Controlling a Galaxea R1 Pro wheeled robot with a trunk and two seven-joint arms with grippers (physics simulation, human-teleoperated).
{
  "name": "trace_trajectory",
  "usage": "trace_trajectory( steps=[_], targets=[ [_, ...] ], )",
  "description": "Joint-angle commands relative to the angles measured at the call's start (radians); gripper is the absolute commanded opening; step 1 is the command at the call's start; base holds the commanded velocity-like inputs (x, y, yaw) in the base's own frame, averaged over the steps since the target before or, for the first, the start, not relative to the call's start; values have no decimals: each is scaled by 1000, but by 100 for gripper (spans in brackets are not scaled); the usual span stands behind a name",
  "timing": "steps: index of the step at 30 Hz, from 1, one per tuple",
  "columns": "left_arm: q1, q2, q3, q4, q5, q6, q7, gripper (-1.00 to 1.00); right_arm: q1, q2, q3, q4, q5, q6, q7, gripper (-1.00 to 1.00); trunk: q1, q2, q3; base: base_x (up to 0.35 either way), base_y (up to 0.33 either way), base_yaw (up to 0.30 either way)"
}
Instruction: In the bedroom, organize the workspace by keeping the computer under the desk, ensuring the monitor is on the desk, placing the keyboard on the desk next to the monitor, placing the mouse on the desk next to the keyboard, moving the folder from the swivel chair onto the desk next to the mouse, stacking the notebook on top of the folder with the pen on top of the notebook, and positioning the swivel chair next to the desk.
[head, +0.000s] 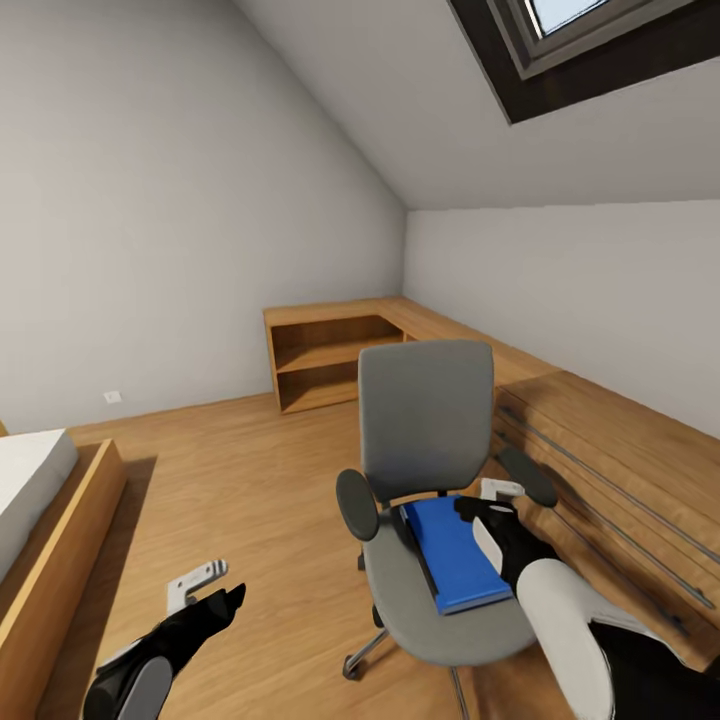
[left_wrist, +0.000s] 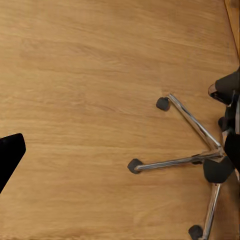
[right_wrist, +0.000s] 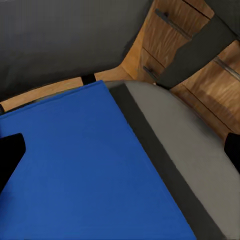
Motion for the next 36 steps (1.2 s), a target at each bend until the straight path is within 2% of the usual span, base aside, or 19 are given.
trace_trajectory(
  steps=[1, 3, 6, 7, 13, 14, 21, 23, 36],
  targets=[
    [-2, -2, -2, -8, 17, 20, 11, 100, -2, -1, -5, 2, 0, 4, 0, 100, 4, -8, -4, 0, 0, 0],
    [-5, -6, -1, -23, 45, 70, 11, 100, -6, -4, -4, 16, -29, -4, 20, 100, 12, -22, -11, 0, 0, 0],
    [-6, -5, 3, -29, 62, 92, 8, 100, -7, -6, -3, 31, -42, -8, 43, 100, 23, -43, -20, 0, 0, 0],
    [-7, -5, 3, -30, 69, 99, 5, 100, -8, -17, -4, 43, -48, -6, 68, 100, 27, -50, -23, 0, 0, 0],
    [-7, -3, 4, -30, 73, 101, 1, 100, -8, -37, -5, 50, -53, -5, 136, 100, 50, -92, -42, 0, 0, 0],
    [-7, 3, 7, -30, 74, 99, 0, 100, -7, -54, -6, 51, -55, -6, 167, 100, 54, -99, -45, 0, 0, 0],
    [-7, 14, 9, -30, 74, 99, 0, 100, -7, -76, -7, 49, -55, -6, 221, 100, 81, -148, -67, 0, 0, 0],
    [-7, 14, 9, -29, 74, 99, 0, 100, -7, -78, -8, 49, -56, -6, 224, 100, 88, -162, -73, 0, 0, 0],
    [-7, 15, 10, -11, 73, 99, 0, 100, -7, -80, -8, 45, -76, -6, 228, 100, 88, -162, -73, 0, 0, 0]
  ],
)
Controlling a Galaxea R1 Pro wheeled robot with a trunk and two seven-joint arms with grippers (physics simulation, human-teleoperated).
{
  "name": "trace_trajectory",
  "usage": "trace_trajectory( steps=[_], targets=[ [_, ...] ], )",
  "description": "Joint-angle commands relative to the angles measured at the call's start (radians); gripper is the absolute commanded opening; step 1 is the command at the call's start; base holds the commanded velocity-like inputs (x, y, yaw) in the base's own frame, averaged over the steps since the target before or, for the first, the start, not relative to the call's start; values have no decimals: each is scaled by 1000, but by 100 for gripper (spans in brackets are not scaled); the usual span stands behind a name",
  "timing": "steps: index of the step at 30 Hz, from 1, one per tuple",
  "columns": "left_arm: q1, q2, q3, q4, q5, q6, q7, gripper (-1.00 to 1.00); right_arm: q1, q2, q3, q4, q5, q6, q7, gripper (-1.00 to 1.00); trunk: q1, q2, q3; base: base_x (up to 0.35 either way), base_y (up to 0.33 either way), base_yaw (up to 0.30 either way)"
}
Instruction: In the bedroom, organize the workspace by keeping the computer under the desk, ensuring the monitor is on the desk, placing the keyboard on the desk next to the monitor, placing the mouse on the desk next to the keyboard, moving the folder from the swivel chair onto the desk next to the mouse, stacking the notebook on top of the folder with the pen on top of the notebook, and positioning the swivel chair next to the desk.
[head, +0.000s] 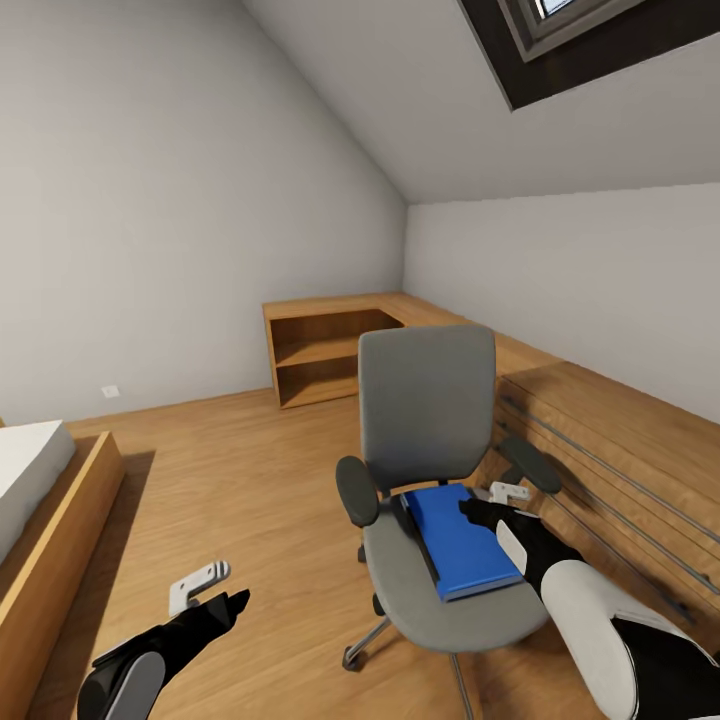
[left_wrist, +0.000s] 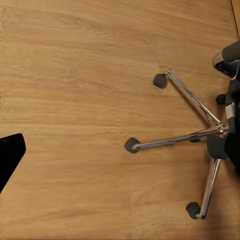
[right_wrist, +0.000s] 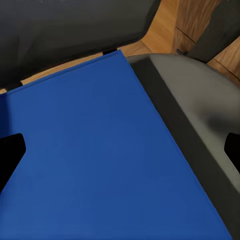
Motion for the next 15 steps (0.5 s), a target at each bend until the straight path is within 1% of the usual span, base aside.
trace_trajectory(
  steps=[1, 4, 9, 11, 15],
  targets=[
    [-1, 1, -1, 0, 9, 2, 10, 100, 0, 0, -4, -2, 2, 5, 0, 100, 0, 0, -1, 0, 0, 0],
    [-1, 1, -1, 1, 5, 2, 10, 100, 0, 0, -3, -2, 0, 5, 1, 100, 0, 0, -1, 78, 0, 0],
    [-1, 1, -1, 2, 2, 4, 11, 100, 0, -3, -4, -3, -1, 5, 1, 100, 0, 0, -1, 264, 0, 0],
    [-1, 1, -1, 2, 1, 4, 14, 100, 0, -10, -4, -2, -1, 6, 1, 100, 0, 0, -1, 202, 0, 0],
    [-1, 1, -1, 2, 0, 4, 15, 100, 0, -21, -4, -1, -2, 6, 1, 100, 0, 0, -1, 82, 0, 0]
  ],
)
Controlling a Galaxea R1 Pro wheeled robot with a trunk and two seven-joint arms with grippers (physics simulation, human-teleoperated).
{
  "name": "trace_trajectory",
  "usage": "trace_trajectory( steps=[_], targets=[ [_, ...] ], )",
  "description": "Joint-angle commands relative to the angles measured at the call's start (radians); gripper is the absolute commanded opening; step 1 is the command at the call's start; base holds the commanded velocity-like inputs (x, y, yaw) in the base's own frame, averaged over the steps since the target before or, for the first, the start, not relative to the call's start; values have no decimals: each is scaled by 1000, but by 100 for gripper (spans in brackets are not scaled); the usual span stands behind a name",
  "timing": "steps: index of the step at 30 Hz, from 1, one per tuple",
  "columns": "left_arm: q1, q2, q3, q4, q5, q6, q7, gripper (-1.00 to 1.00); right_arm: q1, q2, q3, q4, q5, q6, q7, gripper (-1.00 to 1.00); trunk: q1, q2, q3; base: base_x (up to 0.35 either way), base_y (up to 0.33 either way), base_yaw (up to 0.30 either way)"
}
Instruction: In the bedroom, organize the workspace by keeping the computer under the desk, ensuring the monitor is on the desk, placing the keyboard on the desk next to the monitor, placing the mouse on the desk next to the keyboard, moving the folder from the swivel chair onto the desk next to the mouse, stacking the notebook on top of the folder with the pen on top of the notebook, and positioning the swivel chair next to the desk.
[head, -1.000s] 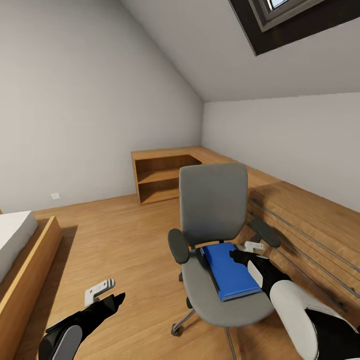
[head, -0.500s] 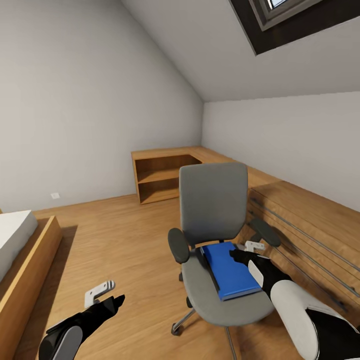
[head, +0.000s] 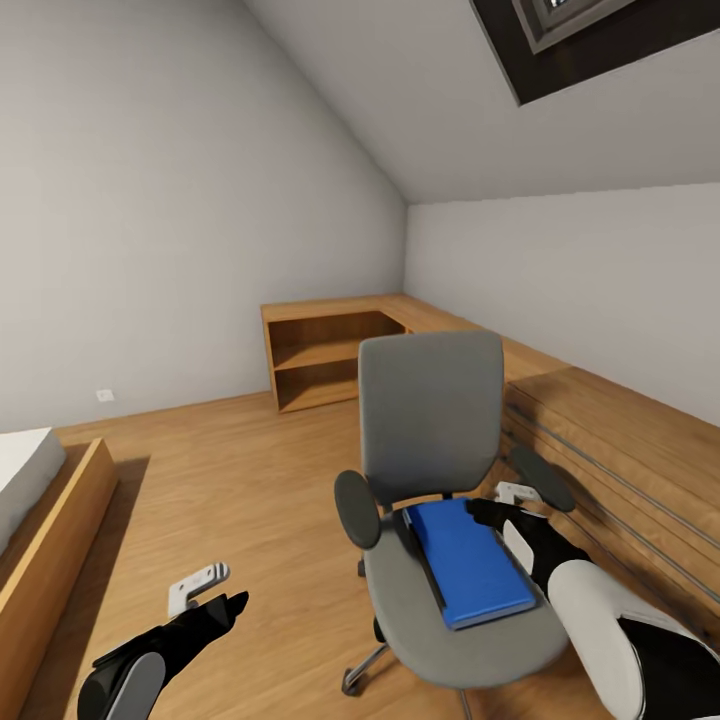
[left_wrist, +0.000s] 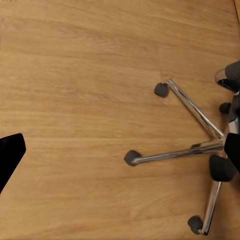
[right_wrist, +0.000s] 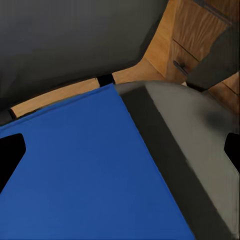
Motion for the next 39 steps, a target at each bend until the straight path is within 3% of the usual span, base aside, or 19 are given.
trace_trajectory(
  steps=[1, 6, 9, 12, 15, 39],
  targets=[
    [-1, 0, -1, -1, 10, 2, 10, 100, 0, -1, -4, -2, 2, 6, 0, 100, 0, 0, -1, 55, 0, 0],
    [-1, 1, 5, 0, 11, 1, 13, 100, 0, -6, -3, -1, 1, 8, 0, 100, 0, 0, -1, 143, -20, 0],
    [-1, 1, 34, 1, 11, 1, 13, 100, 0, -6, -2, 0, 1, 9, 0, 100, 0, 0, -1, 41, -7, 0],
    [-1, 1, 89, 1, 12, 1, 12, 100, 0, -6, -2, 1, 1, 10, 0, 100, 4, -7, -4, 11, -2, 0],
    [-1, 1, 102, 1, 12, 1, 11, 100, 0, -6, -2, 2, 1, 10, 0, 100, 15, -28, -14, 4, -1, 0],
    [-1, 0, 111, 0, 13, 1, 10, 100, 0, -6, -2, 1, 1, 10, -1, 100, 107, -196, -89, 0, 0, 0]
  ],
)
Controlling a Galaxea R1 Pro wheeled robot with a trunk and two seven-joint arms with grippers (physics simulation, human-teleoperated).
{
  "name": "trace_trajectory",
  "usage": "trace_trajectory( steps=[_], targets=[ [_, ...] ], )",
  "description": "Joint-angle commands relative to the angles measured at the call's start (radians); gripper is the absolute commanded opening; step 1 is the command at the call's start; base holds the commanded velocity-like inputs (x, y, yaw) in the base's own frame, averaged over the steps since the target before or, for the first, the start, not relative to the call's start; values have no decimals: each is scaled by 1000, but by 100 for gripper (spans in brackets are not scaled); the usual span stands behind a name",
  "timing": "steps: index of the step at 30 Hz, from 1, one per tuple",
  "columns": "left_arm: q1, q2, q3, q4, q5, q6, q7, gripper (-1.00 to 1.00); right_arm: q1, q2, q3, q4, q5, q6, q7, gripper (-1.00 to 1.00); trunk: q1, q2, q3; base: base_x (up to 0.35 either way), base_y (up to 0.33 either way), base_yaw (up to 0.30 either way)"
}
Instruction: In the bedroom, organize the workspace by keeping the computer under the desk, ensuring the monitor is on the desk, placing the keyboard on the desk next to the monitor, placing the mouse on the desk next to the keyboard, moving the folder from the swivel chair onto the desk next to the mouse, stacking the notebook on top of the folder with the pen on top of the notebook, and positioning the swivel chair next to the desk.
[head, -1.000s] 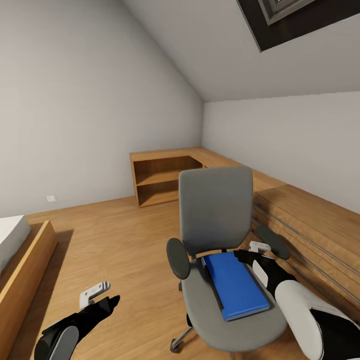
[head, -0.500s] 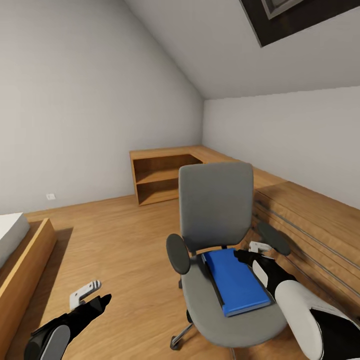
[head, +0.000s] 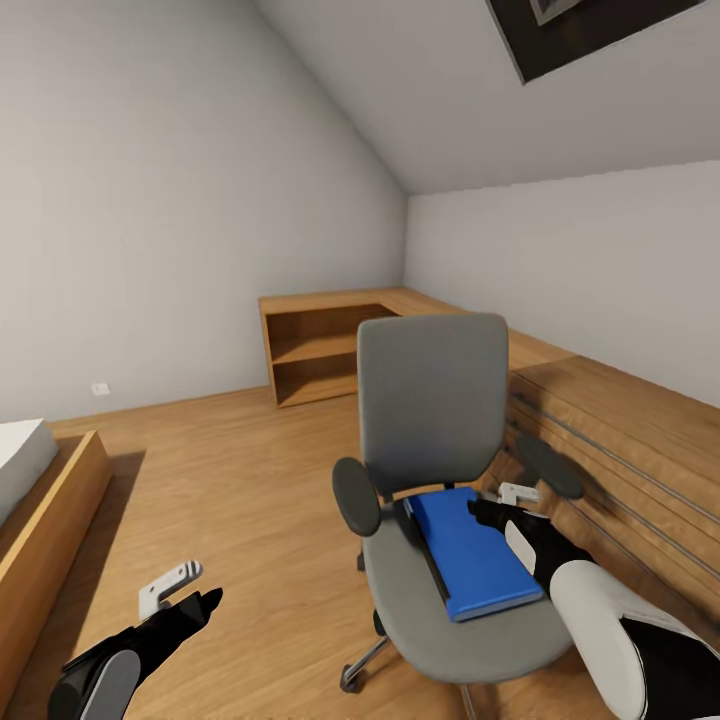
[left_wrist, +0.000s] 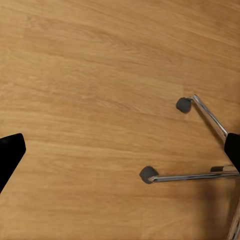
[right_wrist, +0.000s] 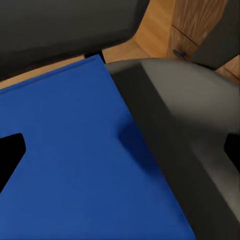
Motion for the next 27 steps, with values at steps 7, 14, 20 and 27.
trace_trajectory(
  steps=[7, 14, 20, 27],
  targets=[
    [-1, 0, 0, -1, 11, 4, 9, 100, 0, 0, -4, -3, 2, 6, 0, 100, 27, -50, -23, 0, 0, 0],
    [-1, 0, 0, -1, 11, 4, 9, 100, 0, 0, -4, -3, 2, 6, 0, 100, 27, -50, -23, 0, 0, 0],
    [-1, 0, 0, -1, 11, 4, 10, 100, 0, 0, -4, -3, 2, 7, 0, 100, 38, -71, -32, 0, 0, 0],
    [-1, 0, 0, -1, 11, 4, 10, 100, 0, 0, -4, -2, 2, 6, 0, 100, 50, -92, -42, 0, 0, 0]
  ],
)
